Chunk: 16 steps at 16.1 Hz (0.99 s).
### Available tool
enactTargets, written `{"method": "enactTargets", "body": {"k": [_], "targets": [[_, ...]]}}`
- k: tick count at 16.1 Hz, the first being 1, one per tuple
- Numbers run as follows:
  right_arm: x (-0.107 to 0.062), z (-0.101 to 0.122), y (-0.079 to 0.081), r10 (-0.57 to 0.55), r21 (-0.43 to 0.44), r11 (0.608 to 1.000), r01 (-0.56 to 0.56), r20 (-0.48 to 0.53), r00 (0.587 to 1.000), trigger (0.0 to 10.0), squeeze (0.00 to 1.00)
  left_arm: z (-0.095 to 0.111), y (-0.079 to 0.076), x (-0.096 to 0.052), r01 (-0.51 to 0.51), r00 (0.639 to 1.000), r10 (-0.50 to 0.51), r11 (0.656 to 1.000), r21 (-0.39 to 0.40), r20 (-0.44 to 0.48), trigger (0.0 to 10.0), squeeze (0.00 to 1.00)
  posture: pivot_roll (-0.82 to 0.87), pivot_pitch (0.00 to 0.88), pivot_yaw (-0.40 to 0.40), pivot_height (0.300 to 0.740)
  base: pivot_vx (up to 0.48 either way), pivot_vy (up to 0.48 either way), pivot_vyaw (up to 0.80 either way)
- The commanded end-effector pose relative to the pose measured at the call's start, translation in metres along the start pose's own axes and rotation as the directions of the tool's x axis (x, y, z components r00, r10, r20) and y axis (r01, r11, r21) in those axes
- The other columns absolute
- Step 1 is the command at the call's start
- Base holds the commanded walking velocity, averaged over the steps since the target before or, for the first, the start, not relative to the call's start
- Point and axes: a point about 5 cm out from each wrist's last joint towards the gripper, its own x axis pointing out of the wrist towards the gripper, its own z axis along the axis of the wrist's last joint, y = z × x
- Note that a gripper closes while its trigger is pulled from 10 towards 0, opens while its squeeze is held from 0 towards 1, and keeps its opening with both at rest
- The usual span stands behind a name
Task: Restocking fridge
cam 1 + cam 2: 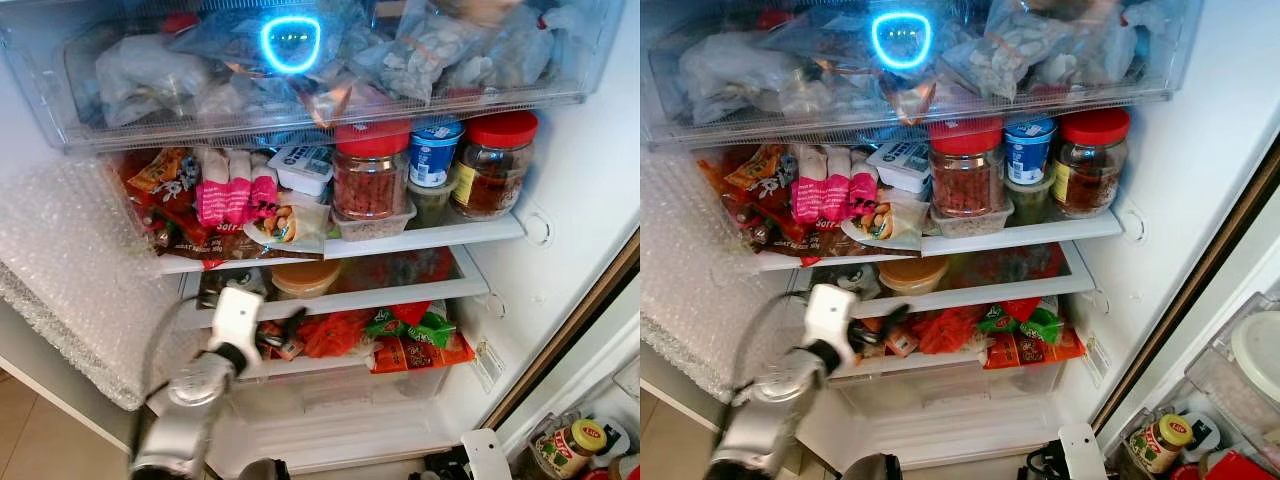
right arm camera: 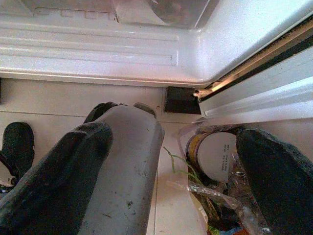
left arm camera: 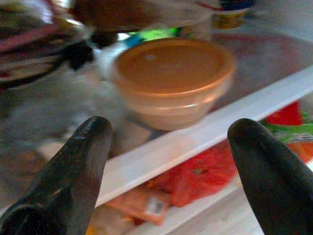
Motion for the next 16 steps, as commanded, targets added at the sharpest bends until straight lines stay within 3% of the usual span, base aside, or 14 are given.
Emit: {"method": "enactTargets", "body": {"k": [1,4,16], "targets": [[-0.001,-0.01,0.005,0.017,0.005,1.0,-0.017,-0.043,0.999,10.0,0.0,0.0,0.001,-0.003,-0.021,1.0,0.021,1.0,0.003,0.0,10.0,0.0,-0.06,0.0,0.047,0.63,0.0,0.0,0.0],[-0.001,-0.01,0.005,0.013,0.011,1.0,-0.013,-0.043,0.999,10.0,0.0,-0.012,0.01,-0.013,-0.087,0.996,0.087,0.996,-0.006,-0.021,10.0,0.0,-0.07,0.0,0.048,0.63,-0.216,0.0,0.0],[-0.001,-0.01,0.005,0.017,0.015,1.0,-0.016,-0.041,0.999,10.0,0.0,-0.027,0.026,-0.02,-0.231,0.971,0.226,0.971,-0.065,-0.07,10.0,0.0,-0.06,0.0,0.047,0.63,-0.307,0.0,0.0]]}}
